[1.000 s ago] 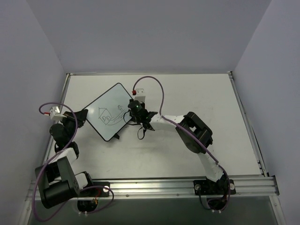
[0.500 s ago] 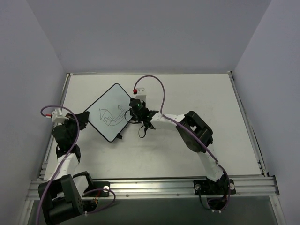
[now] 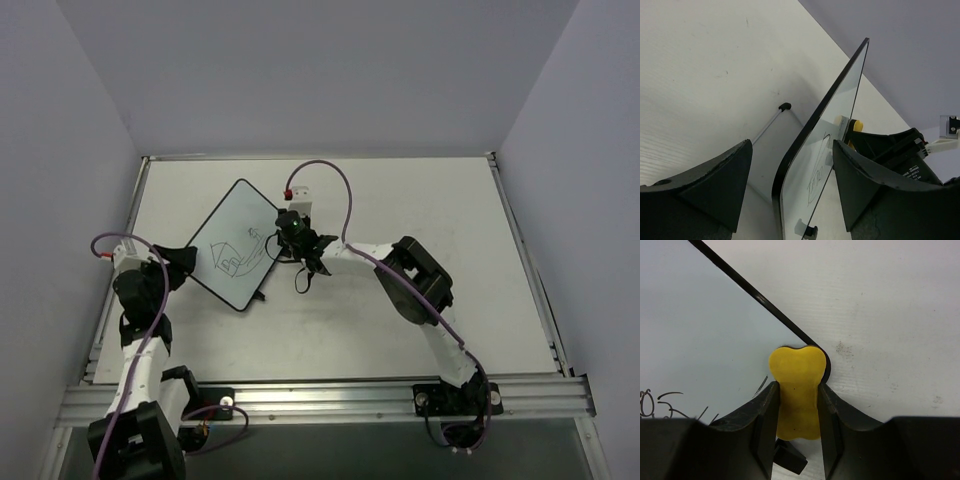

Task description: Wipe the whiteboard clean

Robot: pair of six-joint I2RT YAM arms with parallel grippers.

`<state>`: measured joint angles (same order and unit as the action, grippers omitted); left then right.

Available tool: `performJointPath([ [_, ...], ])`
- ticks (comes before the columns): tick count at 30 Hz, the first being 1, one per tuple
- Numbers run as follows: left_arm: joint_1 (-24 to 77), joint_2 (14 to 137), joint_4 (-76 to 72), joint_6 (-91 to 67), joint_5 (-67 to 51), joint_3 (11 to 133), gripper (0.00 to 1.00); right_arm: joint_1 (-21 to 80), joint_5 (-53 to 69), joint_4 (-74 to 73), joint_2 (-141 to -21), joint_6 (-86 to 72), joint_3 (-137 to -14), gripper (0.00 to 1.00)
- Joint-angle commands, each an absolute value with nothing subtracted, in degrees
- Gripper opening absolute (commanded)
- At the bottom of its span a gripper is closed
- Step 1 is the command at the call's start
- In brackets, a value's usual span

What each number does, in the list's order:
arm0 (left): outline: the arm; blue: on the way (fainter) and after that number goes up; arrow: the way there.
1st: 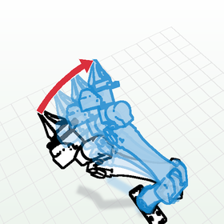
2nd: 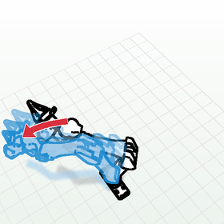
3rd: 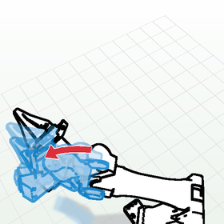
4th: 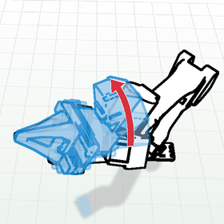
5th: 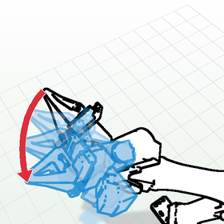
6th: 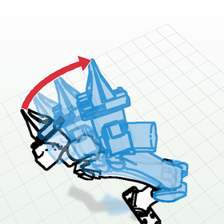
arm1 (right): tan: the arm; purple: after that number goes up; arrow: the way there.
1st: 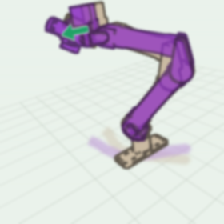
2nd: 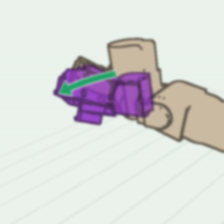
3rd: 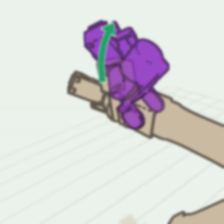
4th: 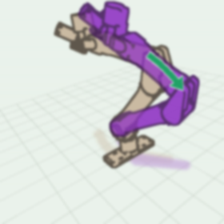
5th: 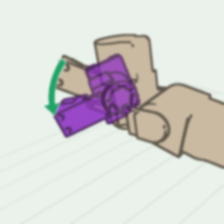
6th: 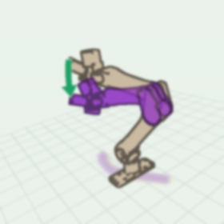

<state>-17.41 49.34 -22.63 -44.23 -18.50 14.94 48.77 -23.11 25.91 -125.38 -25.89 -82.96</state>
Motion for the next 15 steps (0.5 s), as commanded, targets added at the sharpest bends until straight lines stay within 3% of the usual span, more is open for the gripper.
performJointPath([
  [1, -17.4, 47.4, -16.6, -42.3, -15.8, 18.5, 0.74, 49.8, -22.2, 25.8, -126.3, -26.9, -83.9, 0.00],
  [9, -17.4, 48.9, -17.9, -44.0, -12.5, 21.1, 0.73, 49.4, -20.7, 24.6, -126.3, -25.9, -85.7, 0.00],
  [12, -17.4, 50.4, -19.2, -44.5, -13.1, 21.8, 0.63, 48.6, -20.4, 24.4, -125.9, -26.0, -86.0, 0.00],
  [13, -17.4, 50.8, -19.2, -44.4, -13.1, 22.1, 0.53, 48.3, -19.8, 24.5, -125.8, -26.0, -86.0, 0.00],
  [15, -17.4, 51.7, -19.3, -44.2, -13.4, 22.1, 0.45, 47.2, -19.3, 24.2, -126.0, -26.1, -86.6, 0.00],
])
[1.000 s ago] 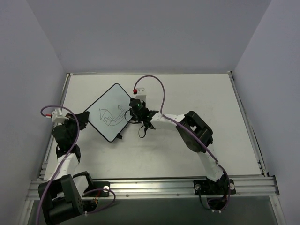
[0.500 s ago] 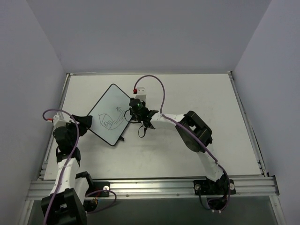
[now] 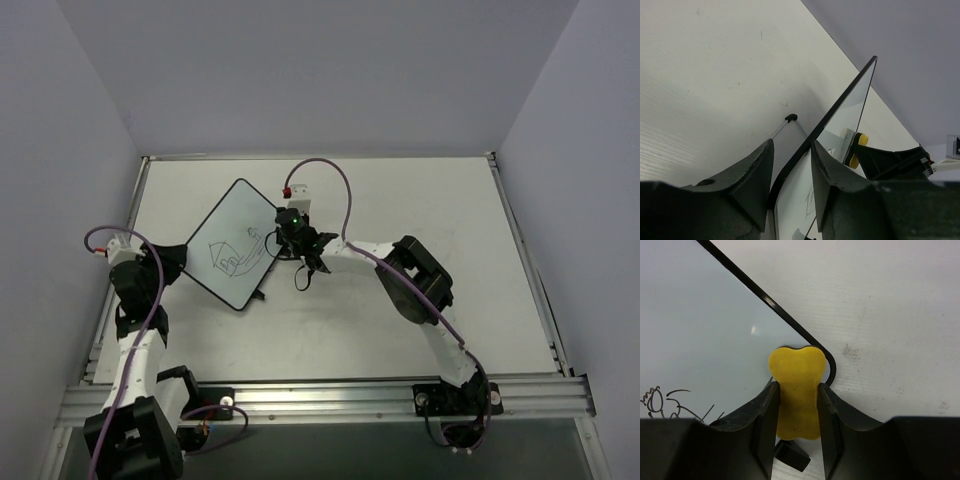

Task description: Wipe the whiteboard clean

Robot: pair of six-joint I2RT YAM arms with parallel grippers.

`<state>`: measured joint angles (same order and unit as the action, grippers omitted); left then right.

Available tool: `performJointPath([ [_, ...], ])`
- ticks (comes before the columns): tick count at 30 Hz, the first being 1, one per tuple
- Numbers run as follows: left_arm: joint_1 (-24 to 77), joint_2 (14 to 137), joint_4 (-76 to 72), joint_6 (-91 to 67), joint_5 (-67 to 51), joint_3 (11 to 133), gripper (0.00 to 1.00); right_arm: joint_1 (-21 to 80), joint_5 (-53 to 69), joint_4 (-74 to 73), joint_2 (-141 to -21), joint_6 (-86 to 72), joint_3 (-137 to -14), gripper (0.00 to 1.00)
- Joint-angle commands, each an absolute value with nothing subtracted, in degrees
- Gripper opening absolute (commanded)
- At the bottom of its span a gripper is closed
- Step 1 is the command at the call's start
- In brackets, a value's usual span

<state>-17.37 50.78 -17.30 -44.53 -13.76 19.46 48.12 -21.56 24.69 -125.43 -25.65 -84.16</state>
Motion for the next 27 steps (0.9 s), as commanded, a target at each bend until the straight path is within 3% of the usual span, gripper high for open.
performJointPath([
  [1, -17.4, 51.8, -19.4, -44.0, -13.5, 21.8, 0.42, 46.8, -18.8, 24.2, -126.3, -26.1, -86.9, 0.00],
  [11, -17.4, 51.0, -20.1, -43.0, -14.0, 21.0, 0.26, 43.4, -10.8, 26.7, -126.0, -27.9, -86.3, 0.00],
  [19, -17.4, 49.7, -20.7, -42.2, -14.2, 19.9, 0.02, 44.0, -9.0, 31.1, -126.4, -29.4, -83.7, 0.00],
  [27, -17.3, 48.8, -22.1, -41.9, -14.9, 17.8, 0.04, 46.5, -10.6, 32.9, -126.3, -29.1, -82.4, 0.00],
])
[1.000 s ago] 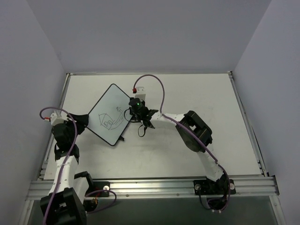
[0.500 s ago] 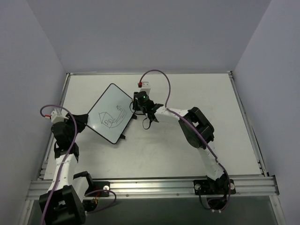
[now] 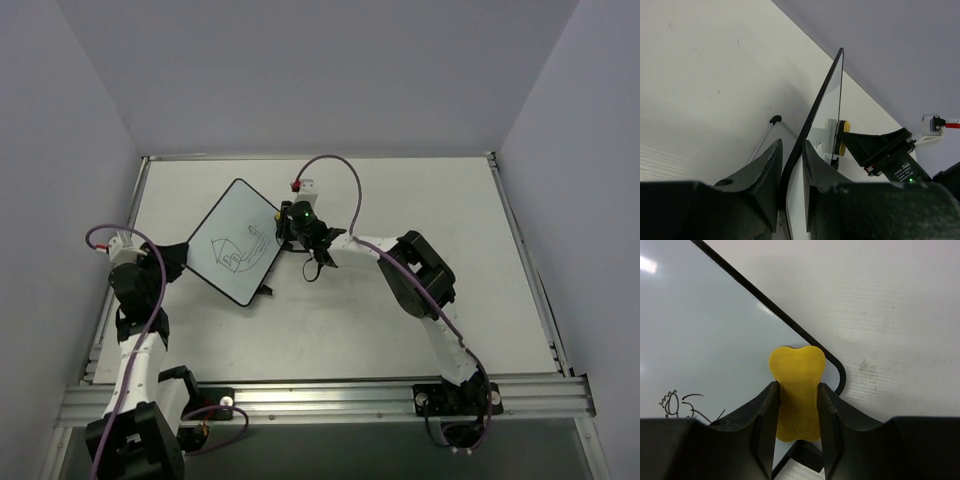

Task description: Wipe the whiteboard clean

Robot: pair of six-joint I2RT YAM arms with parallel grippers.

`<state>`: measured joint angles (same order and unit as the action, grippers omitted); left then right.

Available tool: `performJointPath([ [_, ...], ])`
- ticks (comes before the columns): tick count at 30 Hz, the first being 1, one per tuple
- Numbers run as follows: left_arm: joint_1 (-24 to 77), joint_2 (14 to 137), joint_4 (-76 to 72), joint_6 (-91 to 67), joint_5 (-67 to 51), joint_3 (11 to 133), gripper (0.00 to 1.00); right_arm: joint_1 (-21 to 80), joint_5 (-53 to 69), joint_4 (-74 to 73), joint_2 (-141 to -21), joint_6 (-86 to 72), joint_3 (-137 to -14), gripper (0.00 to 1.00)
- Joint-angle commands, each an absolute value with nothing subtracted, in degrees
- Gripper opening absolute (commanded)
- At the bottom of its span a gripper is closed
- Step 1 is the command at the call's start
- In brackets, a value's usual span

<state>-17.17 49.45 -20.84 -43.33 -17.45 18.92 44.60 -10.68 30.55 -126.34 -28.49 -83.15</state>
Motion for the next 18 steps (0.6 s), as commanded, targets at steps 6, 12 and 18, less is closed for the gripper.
performJointPath([
  [6, -16.7, 47.5, -22.7, -41.7, -14.7, 16.3, 0.03, 48.9, -10.2, 33.3, -127.2, -28.9, -83.2, 0.00],
  [12, -16.2, 47.7, -23.0, -41.6, -14.3, 15.7, 0.02, 51.8, -9.3, 34.0, -126.9, -28.9, -84.0, 0.00],
  [18, -16.1, 46.9, -22.1, -41.2, -14.2, 15.4, 0.10, 54.1, -9.0, 34.7, -125.5, -29.4, -83.3, 0.00],
])
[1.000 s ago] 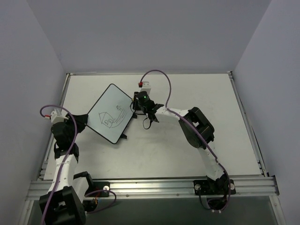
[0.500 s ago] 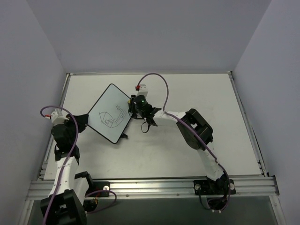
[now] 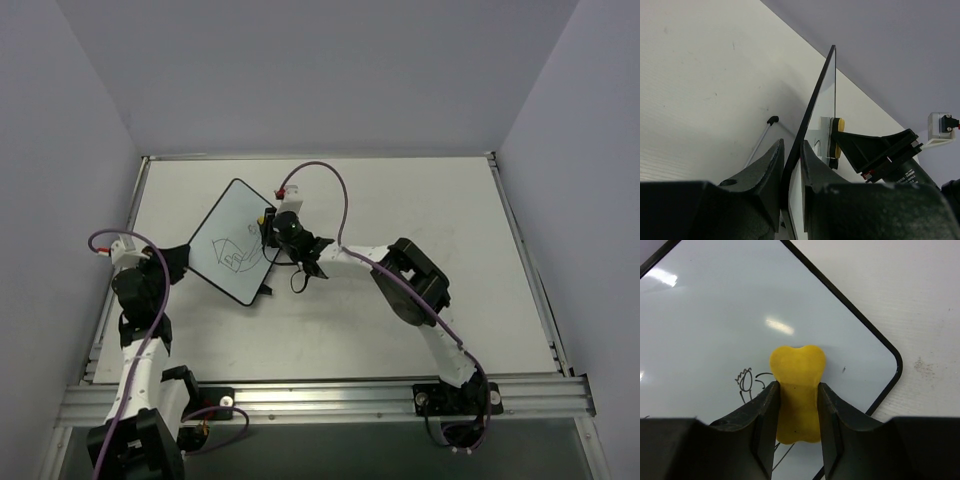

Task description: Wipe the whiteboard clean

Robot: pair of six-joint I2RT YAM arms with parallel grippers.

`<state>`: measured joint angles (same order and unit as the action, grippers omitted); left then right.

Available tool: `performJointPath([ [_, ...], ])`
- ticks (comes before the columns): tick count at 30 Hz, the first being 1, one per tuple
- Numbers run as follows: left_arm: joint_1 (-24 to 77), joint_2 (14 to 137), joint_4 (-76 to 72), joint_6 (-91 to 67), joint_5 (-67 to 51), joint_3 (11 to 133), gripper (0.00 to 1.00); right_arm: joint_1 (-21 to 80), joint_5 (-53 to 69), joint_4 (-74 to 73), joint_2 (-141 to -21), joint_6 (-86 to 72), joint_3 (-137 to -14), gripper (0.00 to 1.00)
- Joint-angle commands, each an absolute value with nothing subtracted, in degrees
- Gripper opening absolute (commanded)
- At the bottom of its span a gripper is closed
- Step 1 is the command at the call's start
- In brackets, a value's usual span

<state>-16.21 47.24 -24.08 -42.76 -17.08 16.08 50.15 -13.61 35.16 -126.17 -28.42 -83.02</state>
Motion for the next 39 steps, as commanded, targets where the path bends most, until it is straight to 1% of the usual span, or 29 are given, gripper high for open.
performJointPath([
  [1, -16.1, 46.7, -21.3, -41.2, -14.1, 15.5, 0.19, 54.0, -9.0, 34.7, -125.1, -29.9, -83.0, 0.00],
  [2, -16.1, 46.0, -20.7, -41.2, -14.0, 15.6, 0.45, 53.9, -9.1, 35.0, -124.8, -29.9, -82.2, 0.00],
  [4, -16.1, 44.9, -19.0, -41.4, -13.5, 16.1, 0.63, 53.8, -9.3, 35.1, -124.2, -29.9, -81.4, 0.00],
  [5, -16.1, 43.7, -18.1, -41.5, -13.3, 16.3, 0.76, 53.6, -9.6, 35.2, -123.9, -29.9, -80.4, 0.00],
  [8, -16.1, 41.0, -14.0, -41.7, -11.7, 18.2, 0.86, 53.3, -9.6, 35.9, -123.2, -30.2, -78.3, 0.00],
  [9, -16.1, 40.3, -11.1, -41.7, -11.0, 18.9, 0.87, 53.3, -9.7, 36.2, -122.9, -30.3, -77.8, 0.00],
  [16, -16.0, 41.5, 1.6, -43.5, -2.4, 27.1, 0.88, 53.1, -9.3, 35.9, -122.0, -30.4, -76.6, 0.00],
  [19, -16.0, 45.6, 8.4, -43.5, -0.5, 34.1, 0.88, 53.1, -9.1, 35.5, -121.9, -30.1, -77.0, 0.00],
  [20, -16.0, 48.9, 11.4, -43.2, 0.7, 36.3, 0.88, 53.0, -9.1, 35.0, -122.1, -30.1, -77.3, 0.00],
  [21, -15.9, 51.0, 13.2, -42.3, 0.4, 40.9, 0.88, 52.9, -9.1, 34.7, -122.3, -30.1, -77.6, 0.00],
  [22, -15.7, 55.1, 15.3, -41.8, 0.1, 43.6, 0.84, 52.6, -8.6, 34.5, -122.4, -30.2, -77.8, 0.00],
  [24, -15.6, 59.0, 18.8, -39.9, -4.2, 48.2, 0.83, 52.3, -8.0, 34.5, -122.7, -30.9, -77.8, 0.00],
  [26, -14.5, 64.7, 21.6, -38.1, -6.8, 55.3, 0.78, 51.9, -7.6, 34.9, -122.7, -31.2, -77.5, 0.00],
  [28, -13.4, 68.4, 27.4, -33.1, -10.1, 63.1, 0.77, 51.8, -7.4, 34.9, -122.9, -31.4, -77.4, 0.00],
  [29, -12.5, 72.5, 32.1, -31.4, -11.2, 65.7, 0.70, 51.5, -7.3, 35.0, -122.9, -31.4, -77.3, 0.00],
  [32, -11.1, 78.5, 37.3, -25.8, -14.0, 73.2, 0.63, 51.2, -7.1, 35.2, -123.2, -31.5, -77.3, 0.00],
  [35, -10.5, 82.3, 44.1, -20.0, -14.7, 78.4, 0.55, 51.2, -7.0, 35.4, -123.3, -31.8, -76.8, 0.00],
  [36, -10.4, 82.9, 45.5, -17.9, -15.2, 78.7, 0.54, 51.1, -6.9, 35.7, -123.3, -31.9, -76.6, 0.00],
  [38, -10.1, 84.5, 45.7, -17.2, -15.5, 79.1, 0.47, 51.0, -6.7, 36.1, -123.6, -32.4, -76.6, 0.00],
  [39, -9.6, 85.2, 45.6, -17.1, -16.0, 79.1, 0.45, 51.1, -6.5, 36.3, -123.7, -32.5, -76.5, 0.00],
])
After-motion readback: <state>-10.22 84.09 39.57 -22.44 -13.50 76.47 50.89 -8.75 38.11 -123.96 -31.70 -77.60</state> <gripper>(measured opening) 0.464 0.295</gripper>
